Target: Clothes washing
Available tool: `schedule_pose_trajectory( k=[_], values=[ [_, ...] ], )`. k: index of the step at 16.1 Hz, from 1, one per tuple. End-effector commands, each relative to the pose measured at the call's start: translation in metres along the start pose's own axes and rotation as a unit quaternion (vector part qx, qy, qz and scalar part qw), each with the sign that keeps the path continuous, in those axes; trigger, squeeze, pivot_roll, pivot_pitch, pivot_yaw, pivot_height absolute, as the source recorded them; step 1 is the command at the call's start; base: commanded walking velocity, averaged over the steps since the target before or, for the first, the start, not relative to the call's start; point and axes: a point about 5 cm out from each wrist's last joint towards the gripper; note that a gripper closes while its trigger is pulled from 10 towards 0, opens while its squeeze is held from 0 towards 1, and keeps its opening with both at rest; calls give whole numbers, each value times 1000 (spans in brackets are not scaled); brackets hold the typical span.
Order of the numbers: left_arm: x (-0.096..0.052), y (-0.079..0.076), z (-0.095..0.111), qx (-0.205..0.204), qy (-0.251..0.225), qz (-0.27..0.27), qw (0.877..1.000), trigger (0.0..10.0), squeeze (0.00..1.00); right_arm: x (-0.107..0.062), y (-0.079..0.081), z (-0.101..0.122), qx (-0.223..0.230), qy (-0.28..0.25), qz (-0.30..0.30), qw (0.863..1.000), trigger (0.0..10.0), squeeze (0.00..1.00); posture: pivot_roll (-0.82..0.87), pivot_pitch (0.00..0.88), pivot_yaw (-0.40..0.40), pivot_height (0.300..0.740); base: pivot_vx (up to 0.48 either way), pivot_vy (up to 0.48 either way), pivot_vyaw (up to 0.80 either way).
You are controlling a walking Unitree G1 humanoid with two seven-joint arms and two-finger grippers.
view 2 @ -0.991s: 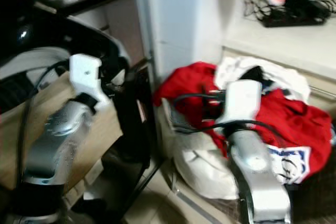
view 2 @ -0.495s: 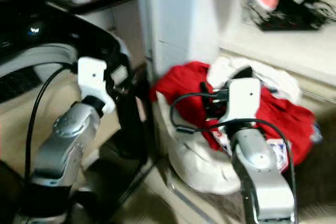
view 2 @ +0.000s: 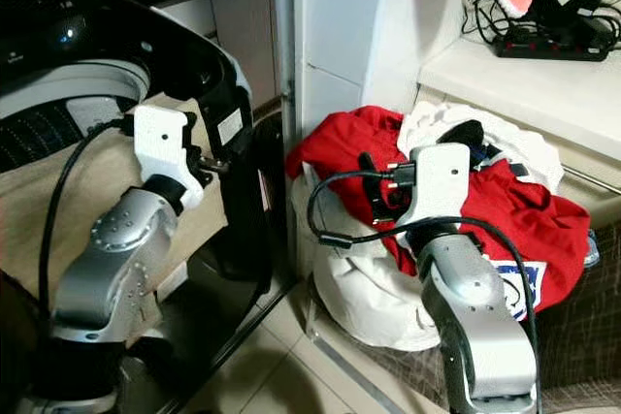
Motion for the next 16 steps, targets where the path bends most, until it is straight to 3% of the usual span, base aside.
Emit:
schedule_pose_trajectory(
  k=[1, 4, 11, 13, 16],
  values=[
    [2, 0, 1, 1, 0, 1, 1000, 10000, 0, -1, 0, -3, 4, 9, -4, 1000, 10000, 0, -122, 0, 42, 740, 0, 0, 0],
    [3, -2, 1, 0, 1, -9, 1000, 10000, 0, -1, 0, -2, 3, 6, -7, 1000, 10000, 0, -123, 0, 47, 740, 0, 207, 0],
    [3, -4, 1, -1, 3, -15, 1000, 10000, 0, 0, -2, 1, -3, 2, -10, 1000, 10000, 0, -126, 0, 45, 740, 0, 448, 0],
    [3, -6, 4, 40, -5, -17, 999, 10000, 0, 1, -2, 1, -4, 0, -10, 1000, 10000, 0, -127, 0, 45, 740, 0, -480, 0],
    [5, -9, 3, 36, -1, -19, 999, 10000, 0, 1, -3, 2, -4, 0, -13, 1000, 10000, 0, -131, 0, 49, 740, 0, -480, 0]
  ],
)
Point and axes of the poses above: a point about 5 cm out from each wrist's last joint towards the gripper, its own x axis pointing out of the wrist towards the gripper, its own z axis along the axis of the wrist's last joint, y = z × x, and after that the axes turned 6 degrees about -x, right-handed
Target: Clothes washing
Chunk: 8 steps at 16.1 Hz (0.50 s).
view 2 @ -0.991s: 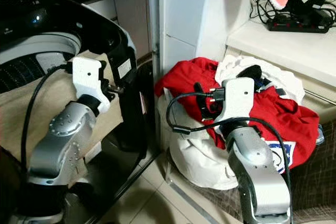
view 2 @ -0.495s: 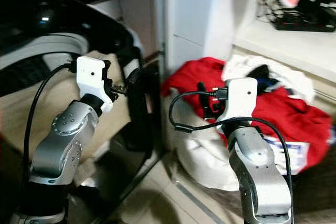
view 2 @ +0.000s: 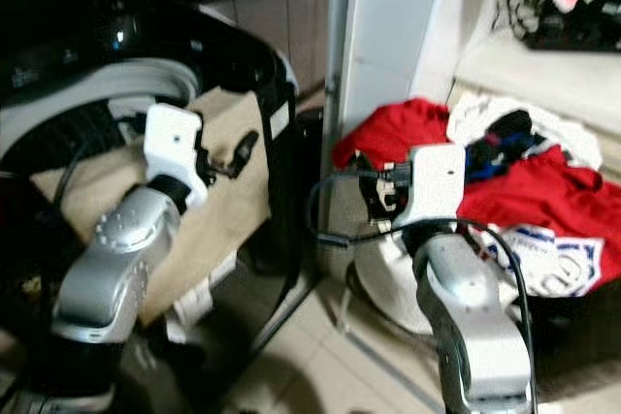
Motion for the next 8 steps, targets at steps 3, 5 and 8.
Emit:
schedule_pose_trajectory(
  k=[3, 5, 8],
  values=[
    [3, -3, 3, -24, -6, -5, 1000, 10000, 0, -1, -4, 2, -6, 0, -10, 1000, 10000, 0, -134, 0, 51, 740, 0, -320, 0],
    [3, -4, 2, -34, -6, -8, 999, 10000, 0, -1, -5, 1, -8, 2, -11, 1000, 10000, 0, -134, 0, 49, 740, 0, 0, 0],
    [1, 0, -1, -48, -14, 3, 999, 10000, 0, -1, -5, 1, -2, 6, -7, 1000, 10000, 0, -134, 0, 49, 740, 187, 0, -533]
  ],
)
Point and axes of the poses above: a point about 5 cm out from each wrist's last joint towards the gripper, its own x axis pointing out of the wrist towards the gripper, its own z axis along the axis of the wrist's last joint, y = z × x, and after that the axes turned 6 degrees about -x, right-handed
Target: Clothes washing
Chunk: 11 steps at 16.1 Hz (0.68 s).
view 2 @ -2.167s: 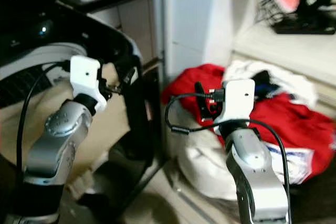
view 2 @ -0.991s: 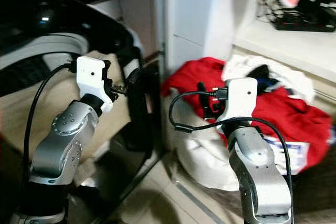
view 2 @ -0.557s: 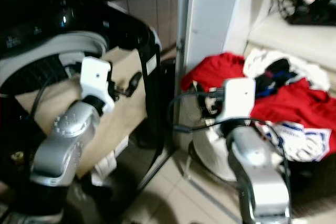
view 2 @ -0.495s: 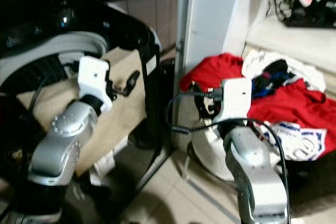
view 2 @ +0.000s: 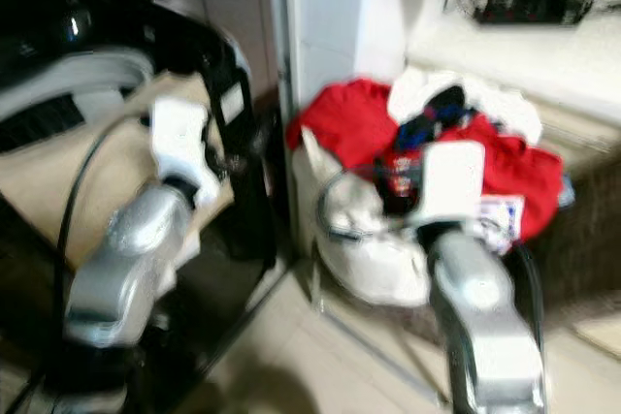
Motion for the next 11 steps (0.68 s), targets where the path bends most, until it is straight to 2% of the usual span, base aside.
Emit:
schedule_pose_trajectory(
  k=[1, 2, 7, 11],
  values=[
    [1, 3, 6, -4, -14, 9, 1000, 10000, 0, 0, -3, 2, 0, 1, -2, 1000, 10000, 0, -133, 0, 39, 740, 315, 0, -800],
    [1, 4, 6, -5, -15, 12, 1000, 10000, 0, 0, -3, 2, -2, -1, -2, 1000, 10000, 0, -132, 0, 39, 740, 330, 0, -431],
    [-4, 13, 8, 10, -19, 34, 999, 10000, 0, 6, 3, 3, -34, -1, 31, 999, 10000, 0, -113, 0, 20, 740, 335, 0, 0],
    [-7, 19, 11, 29, -21, 41, 999, 10000, 0, 7, 13, 1, -33, -1, 61, 998, 10000, 0, -98, 0, 20, 740, 340, 0, 800]
  ],
)
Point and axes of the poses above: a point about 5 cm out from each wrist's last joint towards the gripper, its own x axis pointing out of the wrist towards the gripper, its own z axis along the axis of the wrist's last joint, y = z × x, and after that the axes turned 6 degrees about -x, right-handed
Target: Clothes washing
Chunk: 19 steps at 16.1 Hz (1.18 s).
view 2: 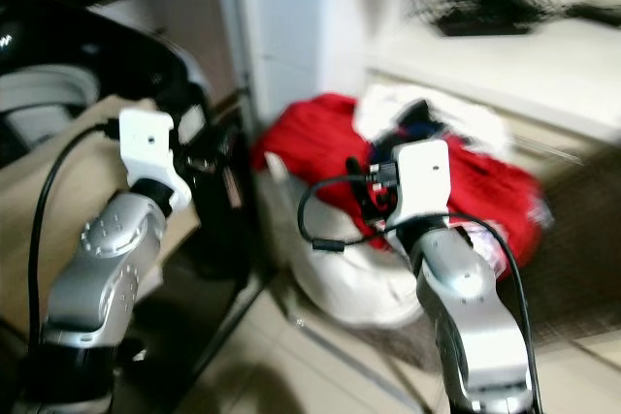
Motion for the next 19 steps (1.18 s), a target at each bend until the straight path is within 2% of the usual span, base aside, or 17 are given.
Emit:
schedule_pose_trajectory(
  k=[1, 2, 3, 5, 6, 8, 11, 14, 16, 17, 19],
  values=[
    [-3, 9, 5, 12, -5, 14, 1000, 10000, 0, 2, 9, 3, 4, -14, 20, 1000, 10000, 0, -94, 0, 27, 740, 337, 0, 519],
    [-4, 10, 5, 12, -4, 14, 1000, 10000, 0, 1, 8, 2, 31, -14, 7, 999, 10000, 0, -94, 0, 27, 740, 341, 0, 0],
    [-4, 10, 5, 13, -3, 14, 1000, 10000, 0, 1, 8, 2, 36, -15, 3, 999, 10000, 0, -94, 0, 31, 740, 341, 0, 0],
    [-3, 7, 4, 4, -3, 2, 1000, 10000, 0, -1, 3, 4, 29, -18, -13, 999, 10000, 0, -98, 0, 39, 740, 161, 0, 0],
    [-4, -2, 3, -14, 0, -32, 999, 10000, 0, -3, 0, 4, 29, -19, -27, 999, 10000, 0, -102, 0, 43, 740, 0, 0, 0],
    [-5, -9, 2, -13, 3, -55, 998, 10000, 0, -4, -4, 5, 29, -15, -44, 998, 10000, 0, -108, 0, 48, 740, 0, 0, 0],
    [-4, -9, -2, -25, 15, -52, 998, 10000, 0, -8, -8, 2, 45, 6, -74, 996, 10000, 0, -116, 0, 64, 740, 0, 0, 0],
    [-2, -10, -4, -19, 25, -64, 997, 10000, 0, -13, -15, 5, 23, 18, -111, 993, 10000, 0, -124, 0, 69, 740, 0, 0, 0],
    [-2, -11, -4, -19, 21, -65, 997, 10000, 0, -14, -17, 7, 24, 14, -119, 993, 10000, 0, -124, 0, 69, 740, 0, 0, 0],
    [-1, -13, -4, -19, 21, -67, 997, 10000, 0, -15, -16, 7, 42, 17, -111, 993, 10000, 0, -127, 0, 62, 740, 0, 0, 0],
    [0, -15, -5, -18, 20, -69, 997, 10000, 0, -15, -15, 7, 46, 17, -104, 993, 10000, 0, -132, 0, 55, 740, 0, 439, -400]
  ],
)
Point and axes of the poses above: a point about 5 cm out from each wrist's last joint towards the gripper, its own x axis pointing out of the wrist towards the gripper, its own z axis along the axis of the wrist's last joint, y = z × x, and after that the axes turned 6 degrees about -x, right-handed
